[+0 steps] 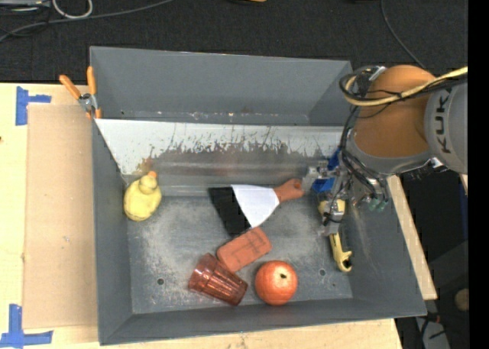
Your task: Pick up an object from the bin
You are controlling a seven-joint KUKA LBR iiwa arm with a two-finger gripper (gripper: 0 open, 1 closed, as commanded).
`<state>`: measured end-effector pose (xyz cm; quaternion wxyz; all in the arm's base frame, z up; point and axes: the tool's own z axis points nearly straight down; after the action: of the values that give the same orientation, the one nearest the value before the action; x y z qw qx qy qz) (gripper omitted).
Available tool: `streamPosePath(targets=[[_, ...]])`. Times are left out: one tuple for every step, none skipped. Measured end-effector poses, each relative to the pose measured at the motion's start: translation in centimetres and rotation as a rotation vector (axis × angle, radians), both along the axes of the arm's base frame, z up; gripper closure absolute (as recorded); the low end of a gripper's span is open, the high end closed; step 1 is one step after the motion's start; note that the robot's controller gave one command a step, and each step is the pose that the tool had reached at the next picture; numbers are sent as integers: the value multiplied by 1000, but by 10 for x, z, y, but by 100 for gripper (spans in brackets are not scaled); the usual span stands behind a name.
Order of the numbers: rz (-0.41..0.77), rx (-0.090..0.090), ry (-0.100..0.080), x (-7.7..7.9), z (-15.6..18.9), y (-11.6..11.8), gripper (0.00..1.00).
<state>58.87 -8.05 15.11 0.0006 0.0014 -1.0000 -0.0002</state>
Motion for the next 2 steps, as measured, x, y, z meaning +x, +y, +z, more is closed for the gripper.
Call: streamPosePath(targets=[[0, 0, -1, 0, 0, 0, 0], [-25, 2, 9, -84, -62, 25, 0]])
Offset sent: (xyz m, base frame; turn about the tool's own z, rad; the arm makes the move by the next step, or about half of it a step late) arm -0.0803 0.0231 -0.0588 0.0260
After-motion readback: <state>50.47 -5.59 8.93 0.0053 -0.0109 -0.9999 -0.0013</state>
